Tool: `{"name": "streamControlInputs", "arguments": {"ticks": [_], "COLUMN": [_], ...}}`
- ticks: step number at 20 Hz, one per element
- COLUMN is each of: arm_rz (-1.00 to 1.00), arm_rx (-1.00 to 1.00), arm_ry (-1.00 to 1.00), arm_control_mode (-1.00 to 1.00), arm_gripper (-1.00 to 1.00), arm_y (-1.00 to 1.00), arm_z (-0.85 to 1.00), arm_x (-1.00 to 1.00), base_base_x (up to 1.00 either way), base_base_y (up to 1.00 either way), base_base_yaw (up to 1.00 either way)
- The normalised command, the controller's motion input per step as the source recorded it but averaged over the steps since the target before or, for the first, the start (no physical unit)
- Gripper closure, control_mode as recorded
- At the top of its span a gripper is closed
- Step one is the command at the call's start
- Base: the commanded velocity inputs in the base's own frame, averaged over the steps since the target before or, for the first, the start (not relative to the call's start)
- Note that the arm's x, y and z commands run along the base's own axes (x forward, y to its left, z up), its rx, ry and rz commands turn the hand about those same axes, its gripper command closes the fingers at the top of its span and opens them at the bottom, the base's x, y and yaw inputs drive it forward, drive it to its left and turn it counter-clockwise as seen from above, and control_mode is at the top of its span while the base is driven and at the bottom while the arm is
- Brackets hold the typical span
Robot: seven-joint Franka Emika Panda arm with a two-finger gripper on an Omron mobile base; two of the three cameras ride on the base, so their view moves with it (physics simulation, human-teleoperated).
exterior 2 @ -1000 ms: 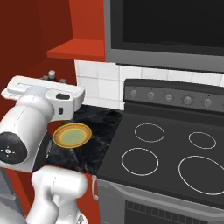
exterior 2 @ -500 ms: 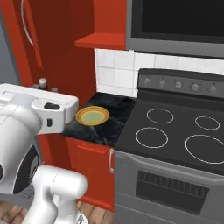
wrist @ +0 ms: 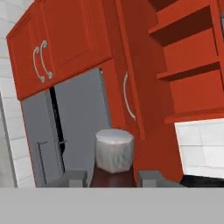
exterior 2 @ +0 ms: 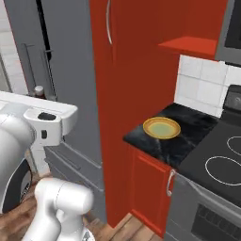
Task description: Move the hot dog bun to the plate on the dining table and place the condiment next to that plate. Then navigate to the fridge and take the sausage and place it on the plate as well.
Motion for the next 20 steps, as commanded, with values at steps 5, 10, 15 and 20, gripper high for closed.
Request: {"name": "streamControlInputs", "arguments": {"ticks": [5,10,15,20], "arm_rz": [0.0,0.0,0.0,0.0], "arm_rx": [0.0,0.0,0.0,0.0], "arm_ry": [0.0,0.0,0.0,0.0], "arm_control_mode": [1.0,1.0,1.0,1.0], "arm_gripper": [1.0,1.0,1.0,1.0], "arm_y": [0.0,0.0,0.0,0.0], "arm_z": [0.0,0.0,0.0,0.0], "arm_x": [0.0,0.0,0.0,0.0], "base_base_x": [-0.1,-0.13,-0.08,0.15], "base_base_y": [0.48,0.47,0.45,0.21], "base_base_yaw": [0.79,0.8,0.81,0.75]}}
